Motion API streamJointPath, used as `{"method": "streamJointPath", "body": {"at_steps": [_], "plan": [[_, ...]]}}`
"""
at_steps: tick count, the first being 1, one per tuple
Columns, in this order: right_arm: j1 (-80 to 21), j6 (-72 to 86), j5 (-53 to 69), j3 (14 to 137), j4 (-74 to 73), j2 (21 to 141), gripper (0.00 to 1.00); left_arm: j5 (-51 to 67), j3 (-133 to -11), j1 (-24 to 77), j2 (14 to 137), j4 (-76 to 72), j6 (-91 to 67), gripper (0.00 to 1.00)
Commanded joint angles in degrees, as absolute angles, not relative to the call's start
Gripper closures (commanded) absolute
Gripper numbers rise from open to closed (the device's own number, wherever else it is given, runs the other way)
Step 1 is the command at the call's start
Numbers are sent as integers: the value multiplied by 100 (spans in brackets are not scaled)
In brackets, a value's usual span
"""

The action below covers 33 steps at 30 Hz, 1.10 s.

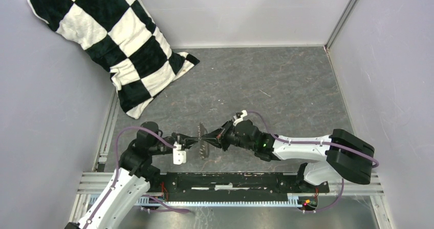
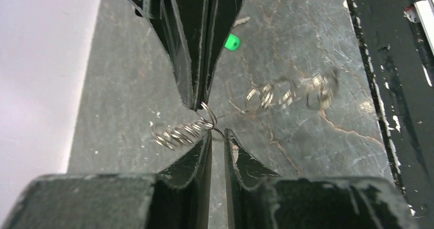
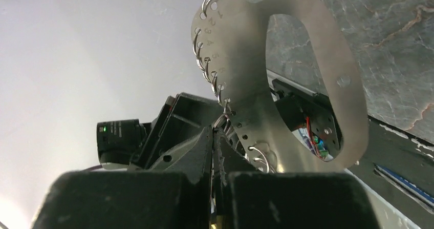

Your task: Put the keys on the keyring

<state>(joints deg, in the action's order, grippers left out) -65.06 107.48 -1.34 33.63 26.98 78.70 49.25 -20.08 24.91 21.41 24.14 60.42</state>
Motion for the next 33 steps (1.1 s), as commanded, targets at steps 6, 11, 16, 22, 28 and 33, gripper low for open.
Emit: {"method": "streamJointPath", "body": {"at_steps": [6, 11, 16, 22, 28, 33], "plan": [[-6548, 11109, -19, 3489, 3800, 8080, 100, 4587, -1896, 2509, 2581, 1505, 6008, 70], [-6536, 11109, -34, 3533, 3784, 8113, 100, 4036, -2024, 2516, 2314, 1605, 5549, 65], [-6539, 11102, -12, 3617, 3833, 8230, 100, 3964, -2244, 2515, 1665, 2336, 5503, 65], [-6536, 11043, -12, 3817, 3824, 8334, 100, 4187, -2314, 2514, 1117, 2616, 5390, 65], [-6547, 10954, -14, 3944, 3785, 8358, 100, 4404, -2432, 2514, 1186, 2960, 5497, 65], [-6578, 10925, -14, 3981, 3751, 8397, 100, 4084, -2438, 2514, 1328, 2684, 5273, 68]]}}
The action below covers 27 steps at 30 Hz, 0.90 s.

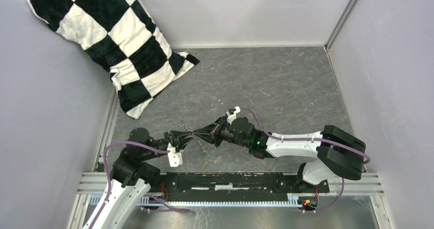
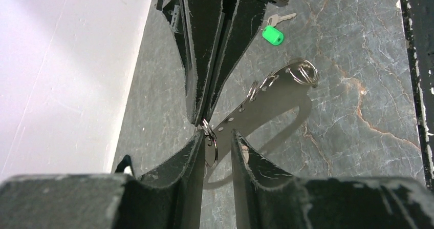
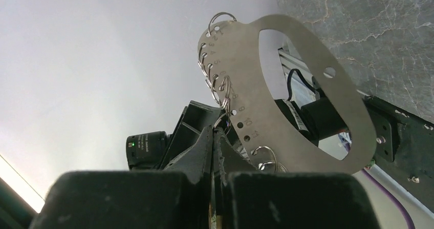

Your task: Put the keys on the keyring

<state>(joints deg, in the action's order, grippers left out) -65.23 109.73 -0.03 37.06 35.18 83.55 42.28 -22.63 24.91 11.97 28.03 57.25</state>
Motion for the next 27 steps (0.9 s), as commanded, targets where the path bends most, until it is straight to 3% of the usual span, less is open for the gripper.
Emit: {"method": "streamJointPath", "body": {"at_steps": [1, 6, 19, 23, 27], "plan": [[-6596, 10914, -11, 3981, 3746, 8395, 100, 3993, -2435, 2514, 1348, 2595, 5171, 69], [-6635, 10898, 80, 3938, 3645, 8350, 100, 3606, -2512, 2514, 1471, 2193, 4596, 70], [-6697, 10919, 147, 4134, 3698, 8553, 100, 4096, -2587, 2514, 1589, 2005, 4489, 77], [-6722, 10875, 223, 4181, 3638, 8601, 100, 3960, -2547, 2514, 1538, 1771, 4528, 95], [-6640, 10587, 447, 4123, 3863, 8597, 99, 3855, -2514, 2514, 1540, 1451, 4274, 98]]}}
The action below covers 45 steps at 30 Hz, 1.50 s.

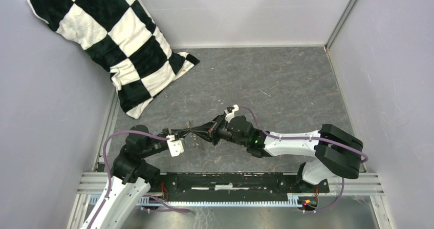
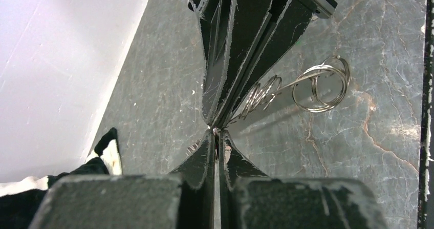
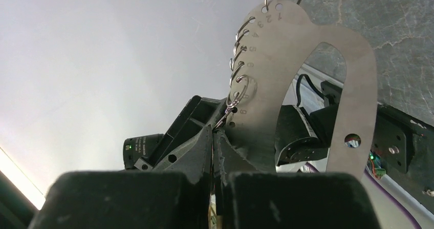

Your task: Put the keys on the keyring

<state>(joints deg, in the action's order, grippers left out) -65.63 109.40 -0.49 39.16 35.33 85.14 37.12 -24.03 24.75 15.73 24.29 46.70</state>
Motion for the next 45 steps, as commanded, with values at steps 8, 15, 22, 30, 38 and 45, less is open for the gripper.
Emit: {"method": "streamJointPath", "body": {"at_steps": [8, 15, 22, 30, 38, 45], "plan": [[-5995, 8127, 1622, 4884, 2543, 8362, 81, 4373, -3084, 2514, 2039, 1437, 3507, 98], [-5722, 6134, 1819, 5106, 1005, 7595, 49, 4425, -3298, 2516, 2117, 1522, 3287, 98], [-5562, 3370, 1398, 4960, 148, 6437, 46, 4925, -3697, 2516, 2287, 1340, 2682, 98], [-5563, 1612, 1410, 4597, 1736, 5355, 56, 5861, -4781, 2511, 3079, 1311, 1468, 98], [-5616, 1103, 2551, 4891, 2986, 5443, 62, 6504, -5207, 2514, 3505, 518, 95, 98], [-5640, 1442, 3482, 5001, 3930, 5452, 65, 6633, -5282, 2514, 3744, -247, -1020, 98]]}}
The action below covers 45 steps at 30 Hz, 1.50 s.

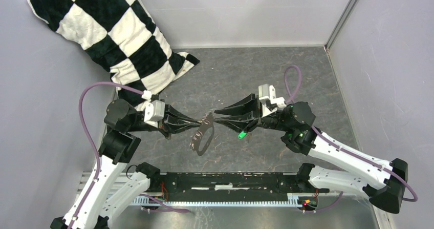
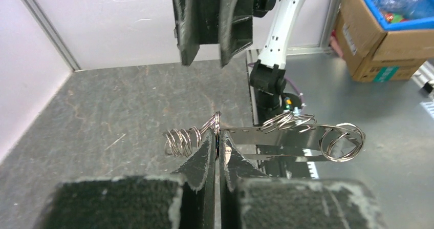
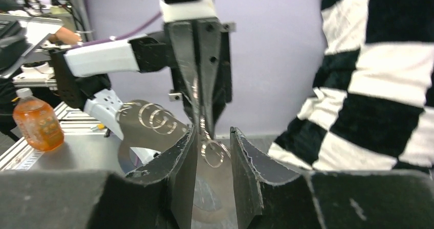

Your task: Put the keys on the keyring

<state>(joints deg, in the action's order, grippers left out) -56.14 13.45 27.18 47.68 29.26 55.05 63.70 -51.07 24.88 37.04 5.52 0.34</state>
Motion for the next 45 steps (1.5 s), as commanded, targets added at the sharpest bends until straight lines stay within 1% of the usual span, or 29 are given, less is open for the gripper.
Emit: {"method": "streamJointPath", "body": {"at_steps": [1, 2, 4, 6, 9, 11, 16, 23, 28, 32, 35, 39, 45], "plan": [[-5638, 1508, 3646, 4961, 4086, 5439, 65, 6665, -5260, 2514, 3740, -292, -1040, 98], [-5651, 1490, 3736, 4956, 4041, 5416, 64, 6735, -5244, 2516, 3739, -278, -928, 98], [-5660, 1208, 3813, 4983, 3612, 5347, 55, 6954, -5312, 2514, 3701, 199, -124, 98], [-5672, 762, 3801, 5015, 3089, 5285, 51, 7156, -5507, 2519, 3635, 1255, 1703, 98], [-5667, 55, 3503, 5163, 2283, 5258, 51, 7056, -5765, 2514, 3493, 2997, 4954, 98], [-5668, -271, 3375, 5199, 2077, 5273, 51, 6849, -5758, 2514, 3397, 3303, 6172, 98], [-5667, -347, 3206, 5110, 2082, 5297, 52, 6893, -5784, 2516, 3286, 3326, 7428, 98], [-5664, -246, 2952, 4870, 2329, 5148, 54, 7193, -5761, 2514, 3089, 3311, 8075, 98], [-5668, -213, 3014, 4852, 2501, 5091, 54, 7348, -5865, 2514, 3089, 3309, 8298, 98], [-5696, -199, 3203, 4897, 2633, 5146, 54, 7361, -5915, 2514, 3112, 3217, 8078, 98], [-5818, -423, 3190, 4983, 2645, 5246, 54, 7286, -5876, 2511, 3145, 2574, 6875, 98], [-6060, -832, 3305, 5412, 2327, 5552, 54, 7177, -5892, 2514, 3342, 1731, 4559, 98], [-6173, -803, 3309, 5527, 2764, 5709, 55, 6903, -5850, 2514, 3625, 675, 2228, 98]]}}
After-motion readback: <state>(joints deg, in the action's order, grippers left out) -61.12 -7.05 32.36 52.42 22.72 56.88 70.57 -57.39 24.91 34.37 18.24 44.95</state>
